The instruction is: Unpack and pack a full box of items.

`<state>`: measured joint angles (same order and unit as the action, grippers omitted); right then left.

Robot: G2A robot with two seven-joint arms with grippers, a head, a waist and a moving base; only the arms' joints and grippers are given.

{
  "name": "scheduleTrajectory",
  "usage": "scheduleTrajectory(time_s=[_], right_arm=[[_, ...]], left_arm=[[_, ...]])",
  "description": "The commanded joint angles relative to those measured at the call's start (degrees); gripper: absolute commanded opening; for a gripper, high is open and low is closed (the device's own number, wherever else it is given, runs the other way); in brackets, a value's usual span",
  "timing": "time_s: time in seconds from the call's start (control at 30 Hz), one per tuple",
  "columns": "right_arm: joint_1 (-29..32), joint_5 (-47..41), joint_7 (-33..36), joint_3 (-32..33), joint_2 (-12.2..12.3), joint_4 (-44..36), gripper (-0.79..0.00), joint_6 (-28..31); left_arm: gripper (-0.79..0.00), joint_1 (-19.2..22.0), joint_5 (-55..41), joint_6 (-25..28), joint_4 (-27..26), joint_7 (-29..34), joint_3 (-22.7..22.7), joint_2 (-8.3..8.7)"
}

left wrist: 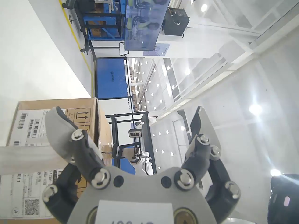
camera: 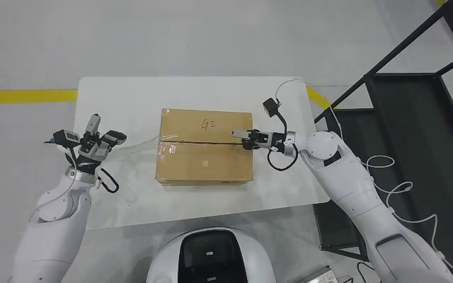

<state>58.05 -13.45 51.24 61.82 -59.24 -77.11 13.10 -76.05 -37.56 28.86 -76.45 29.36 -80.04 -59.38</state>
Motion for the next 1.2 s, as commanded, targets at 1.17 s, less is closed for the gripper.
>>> scheduleTrajectory(time_s=[1.17], right_arm=[[0.0, 0.0, 0.0, 0.0, 0.0, 0.0, 0.000, 0.0]], left_arm=[[0.000, -7.5, -4.0, 2.6, 1.7, 1.3, 5.2, -2.13]])
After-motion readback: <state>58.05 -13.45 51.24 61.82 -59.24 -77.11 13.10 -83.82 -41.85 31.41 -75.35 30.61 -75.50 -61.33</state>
